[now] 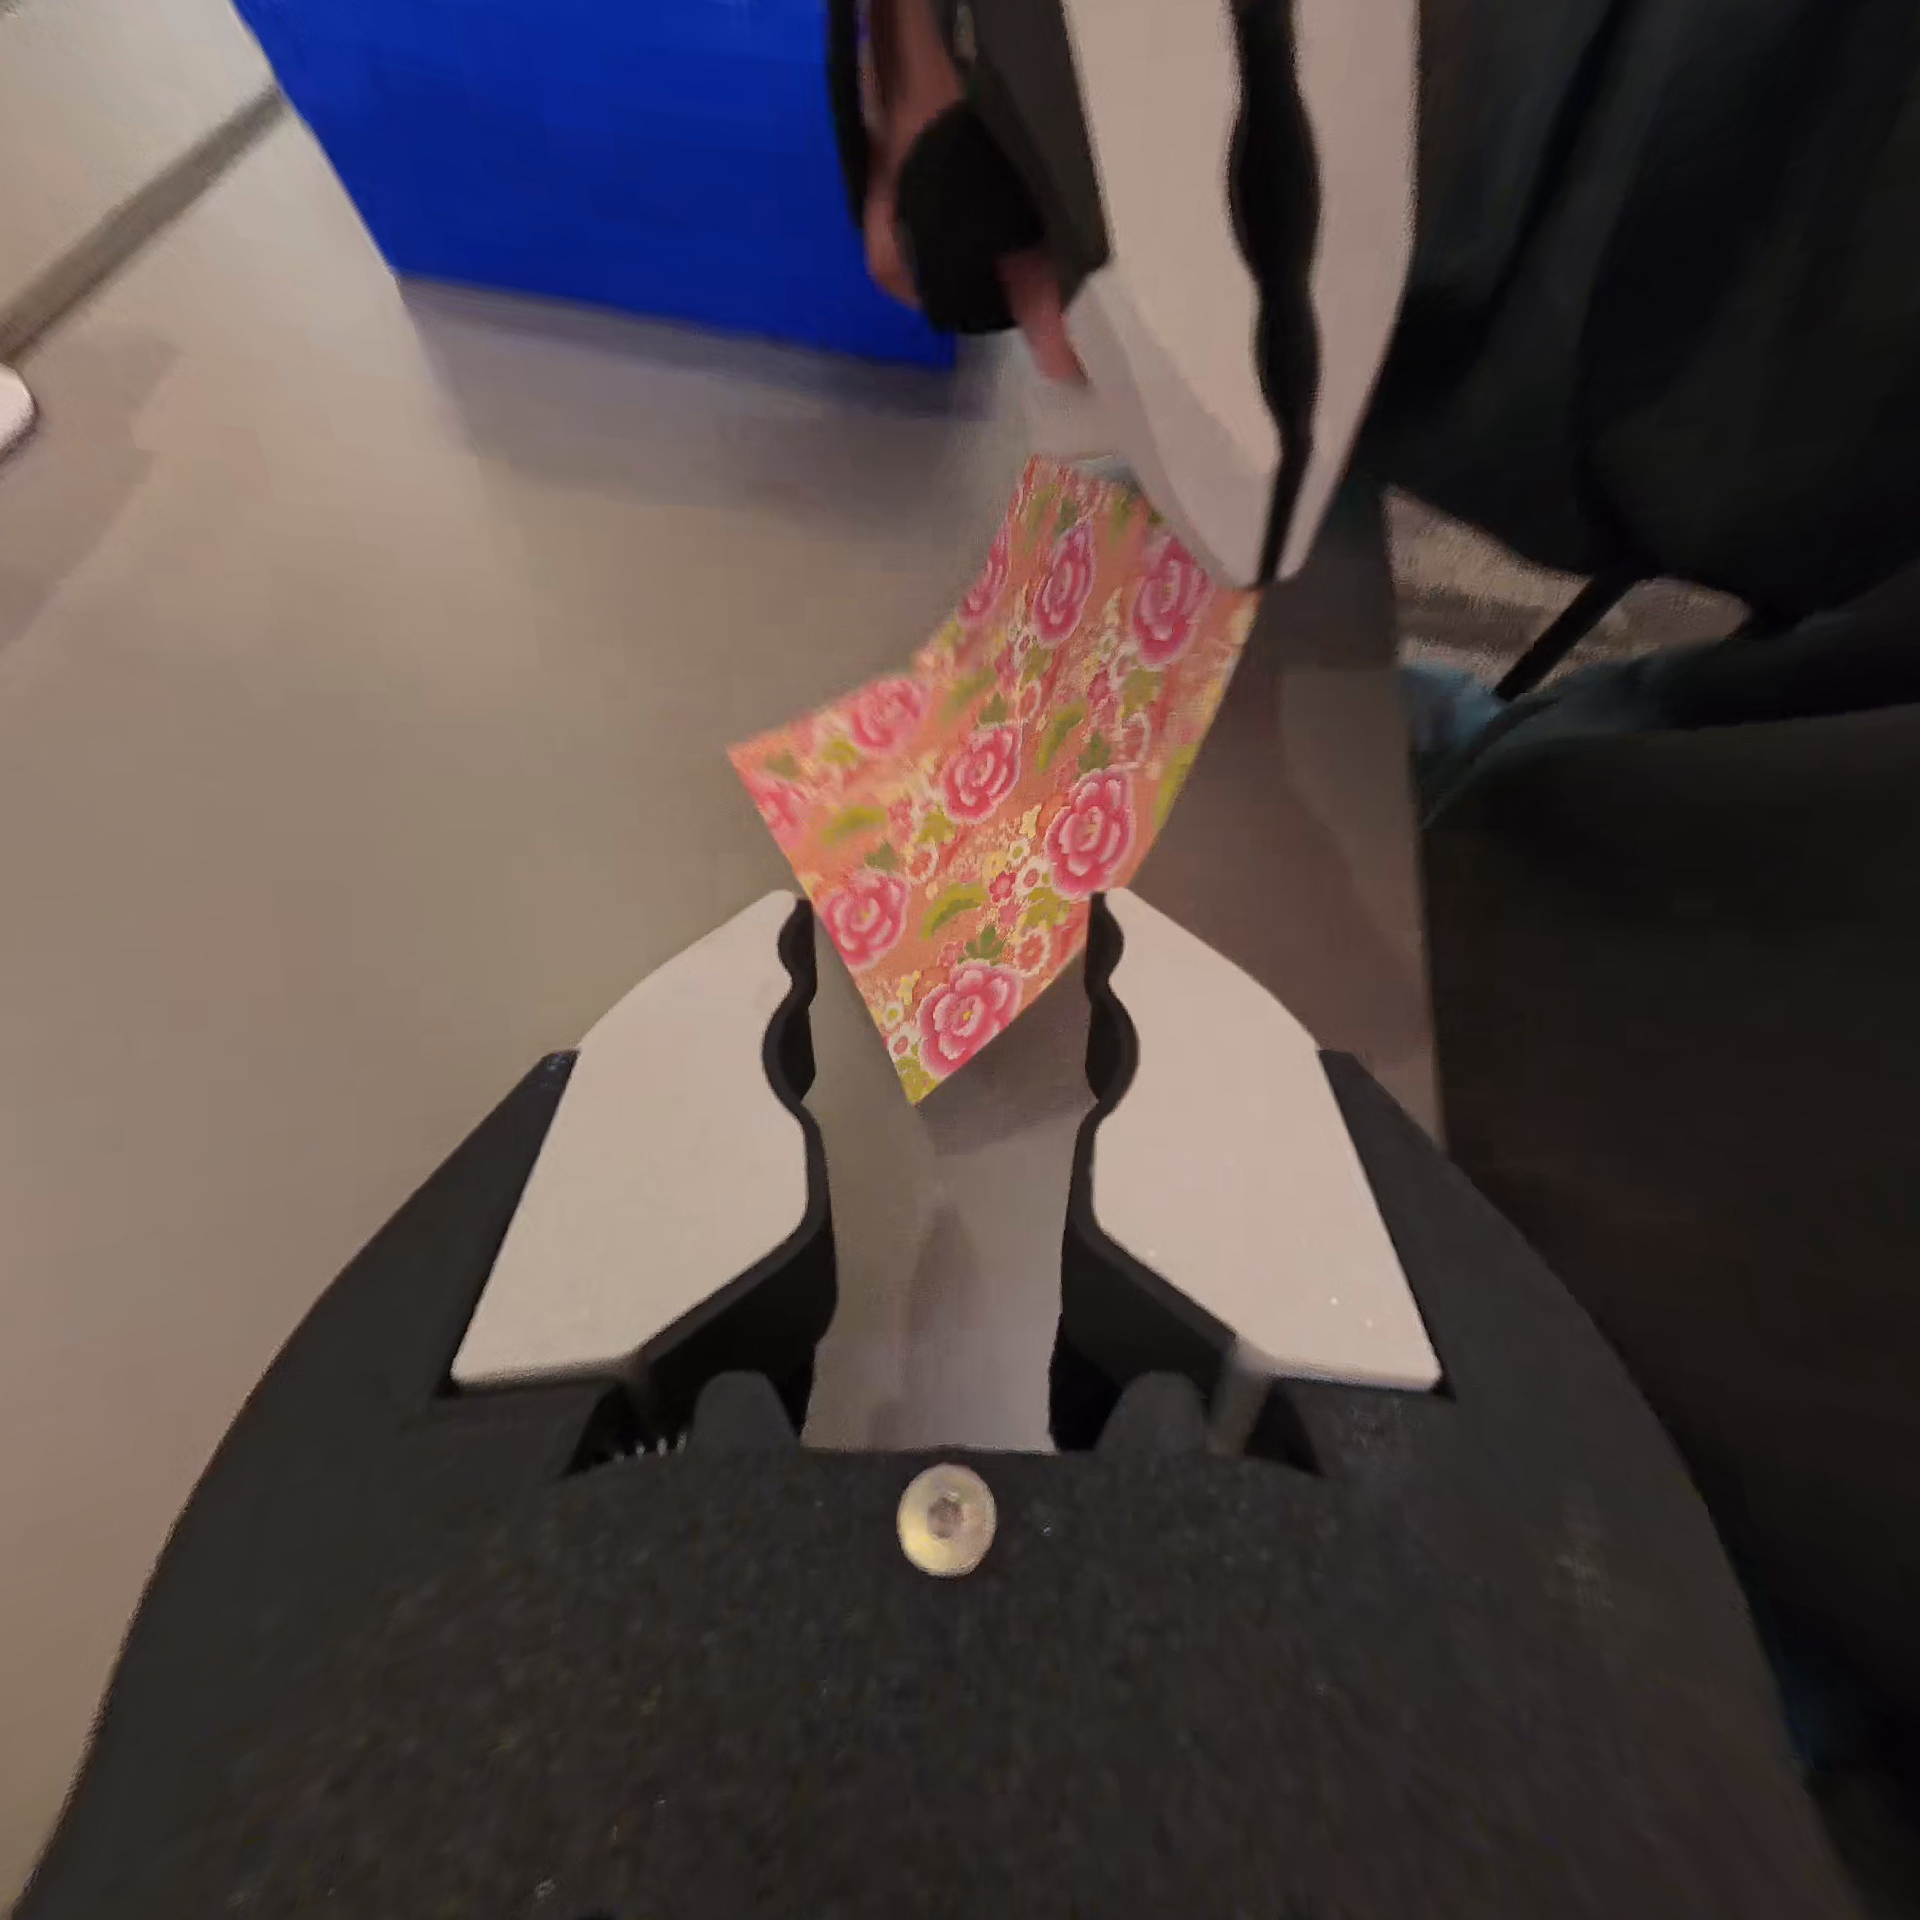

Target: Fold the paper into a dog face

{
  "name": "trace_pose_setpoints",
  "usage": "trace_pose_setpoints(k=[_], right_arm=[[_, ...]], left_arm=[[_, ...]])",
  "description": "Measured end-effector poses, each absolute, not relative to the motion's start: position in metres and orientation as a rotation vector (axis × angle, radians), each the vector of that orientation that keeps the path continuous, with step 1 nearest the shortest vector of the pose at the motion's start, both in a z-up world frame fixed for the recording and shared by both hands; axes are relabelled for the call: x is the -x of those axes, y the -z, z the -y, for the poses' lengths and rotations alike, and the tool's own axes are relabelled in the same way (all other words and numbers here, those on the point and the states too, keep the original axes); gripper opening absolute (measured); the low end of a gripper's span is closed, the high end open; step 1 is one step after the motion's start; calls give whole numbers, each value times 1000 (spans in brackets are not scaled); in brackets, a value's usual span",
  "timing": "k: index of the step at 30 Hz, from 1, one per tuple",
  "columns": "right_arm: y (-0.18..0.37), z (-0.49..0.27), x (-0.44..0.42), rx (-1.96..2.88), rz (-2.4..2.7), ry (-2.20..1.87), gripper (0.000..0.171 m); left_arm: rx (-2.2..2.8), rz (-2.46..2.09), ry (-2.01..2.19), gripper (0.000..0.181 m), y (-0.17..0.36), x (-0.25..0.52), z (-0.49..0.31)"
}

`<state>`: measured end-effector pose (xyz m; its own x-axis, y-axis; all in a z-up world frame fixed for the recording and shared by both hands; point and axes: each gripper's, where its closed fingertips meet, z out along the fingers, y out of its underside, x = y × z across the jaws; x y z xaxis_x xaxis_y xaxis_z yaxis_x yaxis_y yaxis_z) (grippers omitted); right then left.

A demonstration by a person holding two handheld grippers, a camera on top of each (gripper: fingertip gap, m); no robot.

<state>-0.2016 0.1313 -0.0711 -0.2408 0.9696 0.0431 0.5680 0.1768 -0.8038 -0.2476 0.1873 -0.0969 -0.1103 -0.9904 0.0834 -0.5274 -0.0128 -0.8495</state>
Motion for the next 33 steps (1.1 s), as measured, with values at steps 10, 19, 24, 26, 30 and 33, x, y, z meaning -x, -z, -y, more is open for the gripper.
trace_pose_setpoints(k=[10, 19, 24, 26, 30, 33], right_arm=[[54, -295, 169, 1599, 1551, -421, 0], [134, -310, 179, 1618, 1655, -353, 0], [147, -319, 183, 1624, 1685, -287, 0], [150, -321, 183, 1640, 1679, -283, 0], [151, -323, 180, 1623, 1672, -240, 0], [147, -314, 189, 1566, 1679, -289, 0]], left_arm=[[1653, -1468, 849, 55, 72, 260, -211], [1841, -1477, 534, 28, 170, 248, -245], [1803, -1554, 503, 16, 184, 234, -245], [1779, -1588, 515, 10, 184, 227, -240], [1741, -1640, 513, 0, 188, 222, -233], [1771, -1655, 518, 0, 199, 222, -236]])
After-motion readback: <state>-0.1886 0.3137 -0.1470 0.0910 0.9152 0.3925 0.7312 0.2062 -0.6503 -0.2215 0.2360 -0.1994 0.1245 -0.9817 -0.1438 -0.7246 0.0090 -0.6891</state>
